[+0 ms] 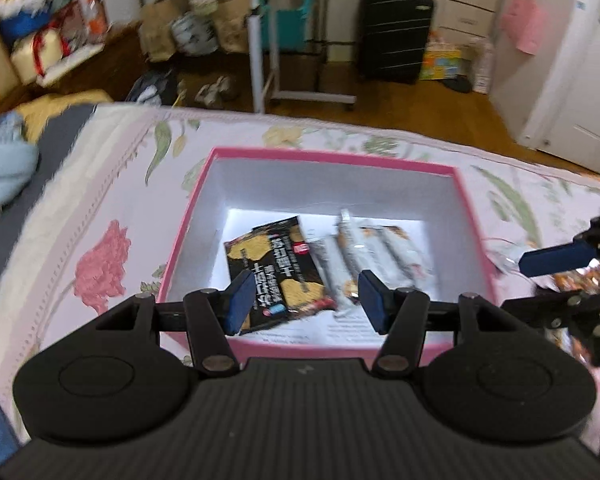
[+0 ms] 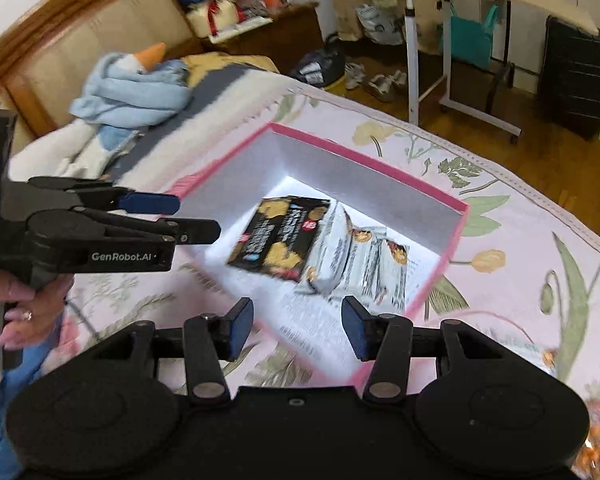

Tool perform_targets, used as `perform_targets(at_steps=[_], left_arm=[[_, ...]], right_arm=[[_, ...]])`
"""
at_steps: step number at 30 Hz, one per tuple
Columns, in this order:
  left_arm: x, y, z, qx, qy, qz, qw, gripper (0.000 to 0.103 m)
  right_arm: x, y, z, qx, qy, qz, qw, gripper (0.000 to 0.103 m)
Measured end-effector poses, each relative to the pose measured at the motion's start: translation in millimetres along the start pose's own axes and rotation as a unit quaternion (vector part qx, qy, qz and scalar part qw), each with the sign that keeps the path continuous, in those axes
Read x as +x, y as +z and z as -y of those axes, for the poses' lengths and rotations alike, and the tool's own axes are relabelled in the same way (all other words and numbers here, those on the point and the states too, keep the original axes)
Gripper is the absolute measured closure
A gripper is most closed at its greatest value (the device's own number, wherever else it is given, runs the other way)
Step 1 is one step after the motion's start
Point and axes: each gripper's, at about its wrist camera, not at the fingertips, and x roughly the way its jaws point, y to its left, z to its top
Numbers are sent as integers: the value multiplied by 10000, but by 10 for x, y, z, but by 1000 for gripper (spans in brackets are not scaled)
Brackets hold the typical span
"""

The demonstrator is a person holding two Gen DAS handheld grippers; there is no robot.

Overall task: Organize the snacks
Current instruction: 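Move both open grippers to the clear bag of coated peanuts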

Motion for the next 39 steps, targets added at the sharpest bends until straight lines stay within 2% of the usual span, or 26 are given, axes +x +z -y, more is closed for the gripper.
perform_targets(at_steps=[5,8,15,20,24,28,30,34,39], left_arm=[[-509,5,321,555,-123,67,9984,47],[-752,-1,516,764,-385,152,9962,45],[-915,-127,1126,1216,-1006,27,9875,43],[-755,-248,1508,1180,-1667,-365,9782,43],[-574,-367,1880,1256,-1968,-596,9705,43],[-369,-481,2216,1463,-1948,-696,9674,43],[-237,-525,2336,1422,-1970,-823,9665,43],[108,-572,2498,1144,-2100,-1302,9622,43],[433,-597,2553,662,-2149,-1784,9579,44]], right_arm=[[-644,-259,-94,-318,-148,208,9992,49],[-965,-414,-88,-337,-193,322,9987,49],[-1374,-888,195,-180,-420,497,9977,45],[-1430,-1210,502,-38,-461,645,9968,44],[-1313,-1377,805,167,-390,581,9974,43],[-1164,-1520,1020,113,-418,504,9978,43],[-1086,-1591,1153,86,-474,464,9978,39],[-915,-1786,1421,-313,-401,369,9980,37],[-695,-2015,1542,-1016,-594,15,9931,32]])
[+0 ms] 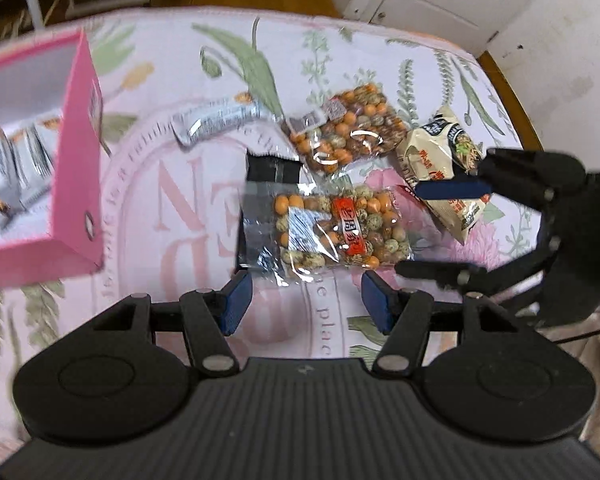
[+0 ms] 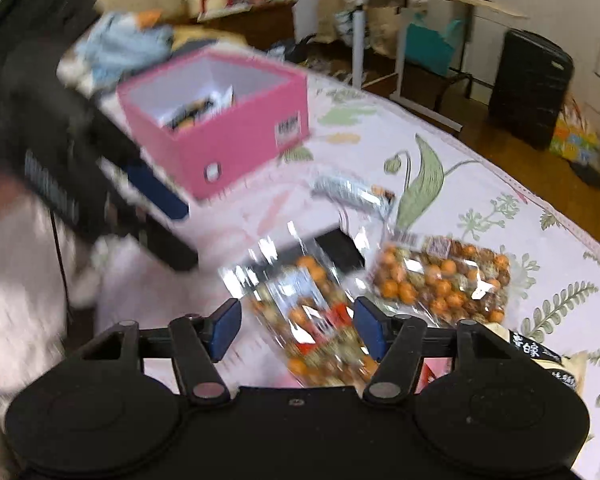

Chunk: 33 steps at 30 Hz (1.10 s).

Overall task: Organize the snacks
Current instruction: 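Move both open grippers to the clear bag of coated peanuts, then close both grippers on the peanut bag's red-labelled end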

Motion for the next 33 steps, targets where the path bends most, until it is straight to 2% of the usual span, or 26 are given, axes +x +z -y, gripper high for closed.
perform_targets(at_steps=[4,6,10,14,18,22,28,33], left_arm=[[247,-36,-1,-381,-210,-154,9989,46],[383,-66,-10,-650,-357,-126,9972,46],[619,-147,-20,-1029,-366,-123,9939,48],[782,-223,-40,-1183,-363,-131,9922,51],[919,-276,-77,-1493,-527,41,9874,54],[988,-360,-148,-1974,-730,239,9773,55],[1044,-377,-107,-2117,-698,594,9730,58],[1051,-402,-116,-2187,-749,791,9697,64]], right_arm=[[164,-90,-30,-349,-44,-106,9993,24],[245,-135,-37,-527,-171,-83,9984,16],[417,-237,14,-790,-338,-202,9961,14],[531,-307,128,-809,-230,-253,9961,11],[658,-322,200,-874,-100,-303,9957,8],[797,-357,294,-872,53,-352,9956,0],[913,-345,320,-837,144,-424,9955,0],[938,-283,336,-470,59,-657,9967,0]])
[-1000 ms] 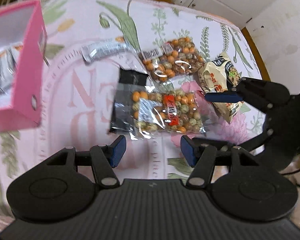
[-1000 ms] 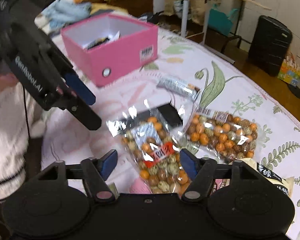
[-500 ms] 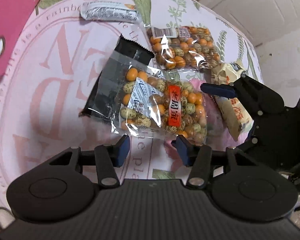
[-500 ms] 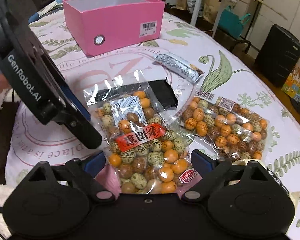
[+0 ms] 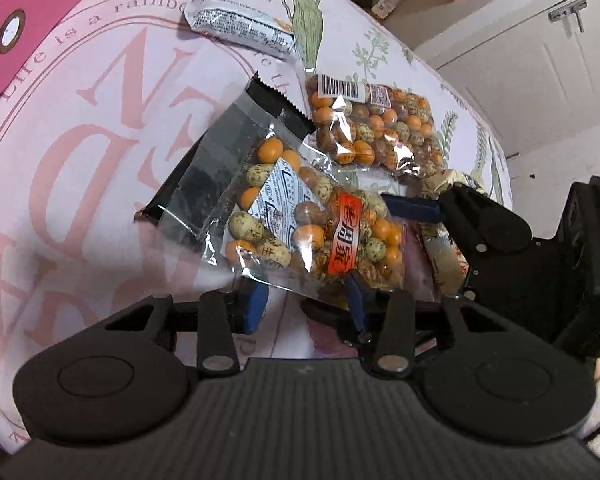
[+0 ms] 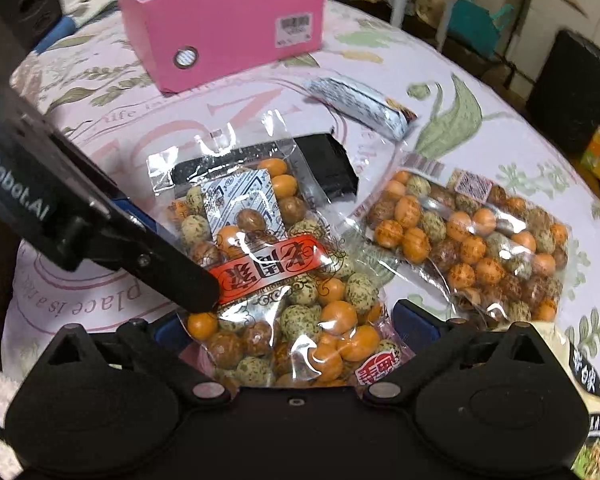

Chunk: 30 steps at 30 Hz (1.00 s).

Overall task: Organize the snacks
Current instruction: 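Close both grippers on the peanut bag's red-labelled end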

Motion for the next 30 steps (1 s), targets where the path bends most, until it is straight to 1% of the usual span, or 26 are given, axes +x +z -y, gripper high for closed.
perform_targets(at_steps=[4,7,9,11,12,13,14,16,19,21,22,24,27,30], left_arm=[[-40,-5,16,93,26,197,9998,65],[-62,3,-2,70,-38,227,9997,65],[-68,3,1,111,37,254,9996,65],[-69,-11,31,326,255,299,9987,64],[-83,-23,32,386,315,341,9982,64],[-99,-35,38,490,352,343,9976,64],[-102,-40,52,581,376,329,9971,65],[-107,-54,62,651,411,303,9966,65],[-99,-35,65,676,428,227,9965,65],[-100,-29,53,688,405,190,9966,65],[-97,-32,50,697,398,170,9966,65],[-102,-48,59,747,416,174,9962,65],[-122,-92,136,1043,512,247,9929,65],[-134,-117,182,1152,562,201,9916,65]], right_arm=[[-11,44,18,616,80,-234,9978,1],[-53,50,41,1204,289,-386,9916,1],[-101,28,74,1753,661,-439,9813,1],[-134,-23,132,2428,1090,-480,9627,1],[-142,-46,125,2602,1177,-510,9570,1],[-144,-55,88,2581,1145,-525,9579,1],[-146,-54,32,2477,1017,-498,9622,1],[-116,-32,-87,2395,756,-501,9666,0],[-25,44,-337,1965,177,-633,9783,0],[20,52,-454,1817,-205,-648,9810,0],[24,49,-466,2002,-354,-586,9774,1],[-6,54,-471,2309,-583,-477,9701,7],[-76,-8,-470,2742,-516,-315,9598,9],[-127,-49,-509,2845,-556,-273,9567,10]])
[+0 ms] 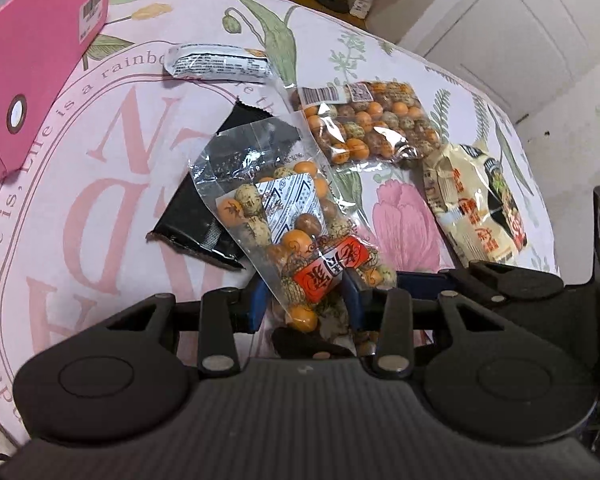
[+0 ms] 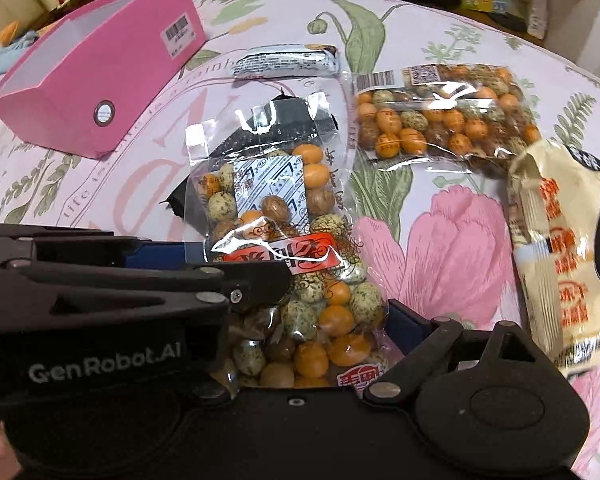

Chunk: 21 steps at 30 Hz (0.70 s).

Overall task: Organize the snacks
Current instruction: 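Close both grippers on the peanut bag's red-labelled end, then lift the peanut bag with both grippers and carry it over the pink box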

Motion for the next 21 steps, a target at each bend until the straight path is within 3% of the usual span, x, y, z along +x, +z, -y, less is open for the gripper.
perform_targets(at_steps=[11,21], left_arm=[[-148,-48,61,215,15,-224,9995,66],[-540,-246,112,450,72,-55,9989,66]], right_arm=[[-129,-107,-117,264,89,25,9996,10],[-419,-337,-379,-69,78,374,9992,10]])
